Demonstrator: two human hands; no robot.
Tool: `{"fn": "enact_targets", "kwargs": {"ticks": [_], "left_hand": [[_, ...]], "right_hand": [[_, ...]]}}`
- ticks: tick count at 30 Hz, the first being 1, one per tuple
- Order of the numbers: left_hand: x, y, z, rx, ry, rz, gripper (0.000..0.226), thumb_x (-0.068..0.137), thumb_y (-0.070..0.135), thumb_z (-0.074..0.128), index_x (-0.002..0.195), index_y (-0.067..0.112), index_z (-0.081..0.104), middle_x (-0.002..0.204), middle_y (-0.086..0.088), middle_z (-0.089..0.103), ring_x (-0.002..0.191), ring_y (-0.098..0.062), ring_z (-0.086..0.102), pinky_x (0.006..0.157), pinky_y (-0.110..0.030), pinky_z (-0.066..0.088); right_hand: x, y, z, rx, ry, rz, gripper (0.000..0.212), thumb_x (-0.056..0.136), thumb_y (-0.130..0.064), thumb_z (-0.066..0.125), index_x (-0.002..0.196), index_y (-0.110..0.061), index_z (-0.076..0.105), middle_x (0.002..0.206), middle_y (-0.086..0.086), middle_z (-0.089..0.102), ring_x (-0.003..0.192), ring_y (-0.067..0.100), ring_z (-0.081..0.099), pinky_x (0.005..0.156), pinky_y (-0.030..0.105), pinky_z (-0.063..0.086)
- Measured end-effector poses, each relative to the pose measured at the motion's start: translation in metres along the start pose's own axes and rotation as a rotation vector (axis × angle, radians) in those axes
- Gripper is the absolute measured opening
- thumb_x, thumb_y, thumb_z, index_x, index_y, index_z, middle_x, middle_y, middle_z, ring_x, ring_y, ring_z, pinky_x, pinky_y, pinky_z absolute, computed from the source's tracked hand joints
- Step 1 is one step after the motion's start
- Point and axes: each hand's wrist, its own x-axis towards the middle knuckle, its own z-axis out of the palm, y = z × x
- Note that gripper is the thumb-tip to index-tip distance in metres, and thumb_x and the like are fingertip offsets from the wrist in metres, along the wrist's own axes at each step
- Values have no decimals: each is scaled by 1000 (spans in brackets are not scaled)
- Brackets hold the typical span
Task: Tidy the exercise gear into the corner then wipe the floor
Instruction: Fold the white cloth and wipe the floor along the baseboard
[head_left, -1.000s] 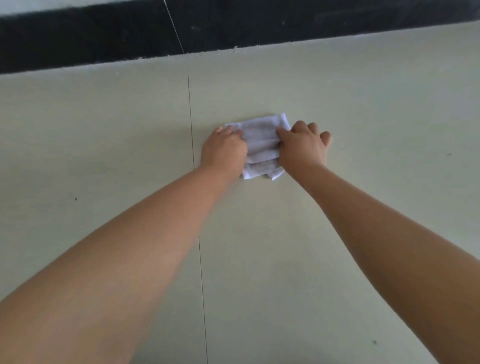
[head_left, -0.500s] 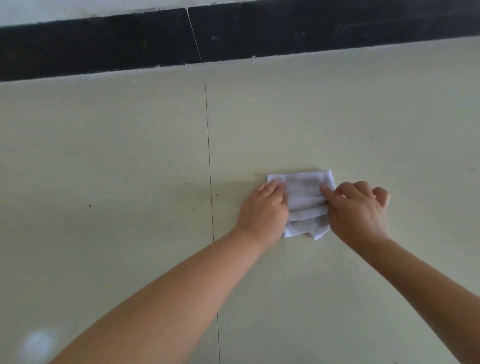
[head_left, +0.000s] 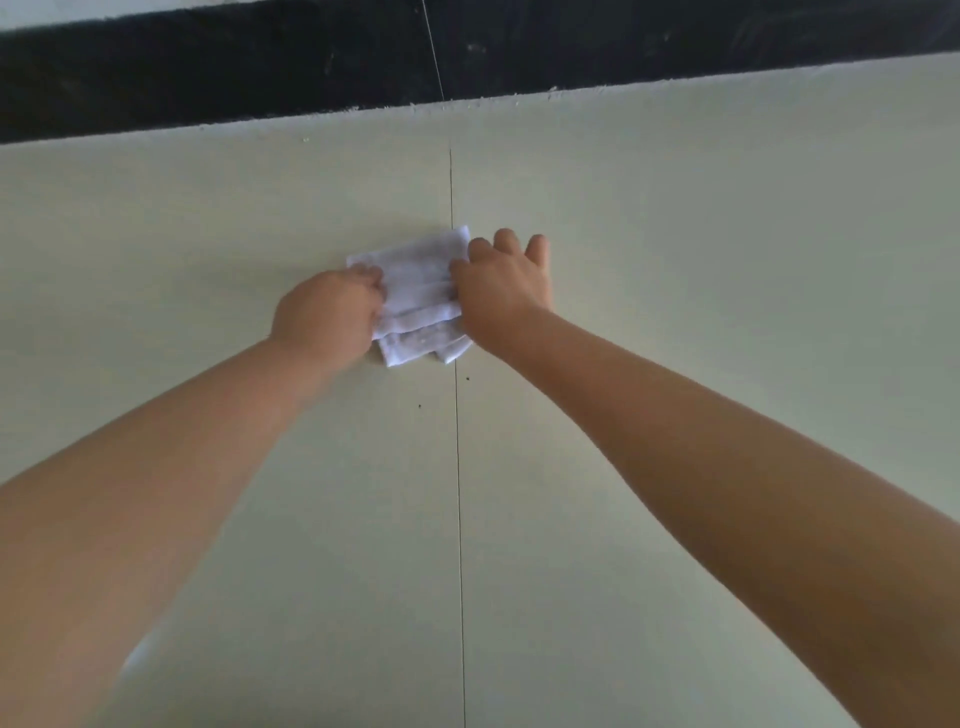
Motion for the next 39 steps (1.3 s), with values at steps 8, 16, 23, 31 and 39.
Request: {"fn": "enact_targets", "kwargs": {"ticks": [8,16,23,31,39], "left_hand": [[-108,63,32,5,15,286,41,69,14,39,70,2,78,82,-11,78,75,-25,76,58,-28,59],[-131,180,26,0,-172,399,44,59,13,33,53,8,76,68,-8,76,60,-20,73,61,-18,55],[-74,211,-7,181,-207,345,46,95,9,34,139,-4,40,151,-19,33,142,-25,32,115,-30,24],[-42,184,-27,181,-410,230,45,93,13,50,138,12,45,139,-6,48,126,-27,49,96,-31,42],[-94,160,9,189,-49,703,38,12,16,87,46,8,71,49,-4,66,42,-20,64,43,-16,48]], "right_hand": [[-138,17,68,-97,165,-92,53,27,-7,82,79,-14,73,61,-5,60,57,22,60,73,34,25],[-233,92,66,-83,112,118,49,40,2,85,86,-10,76,59,2,63,57,29,64,74,34,25],[-182,119,20,121,3,380,42,82,-4,54,122,-15,55,111,12,57,115,28,41,98,34,11],[-139,81,19,70,-52,343,46,85,-8,56,129,-16,46,129,2,49,126,25,35,111,38,18],[-213,54,50,-25,-66,211,63,62,-19,81,121,-16,59,101,-3,63,101,24,56,103,46,28]]}}
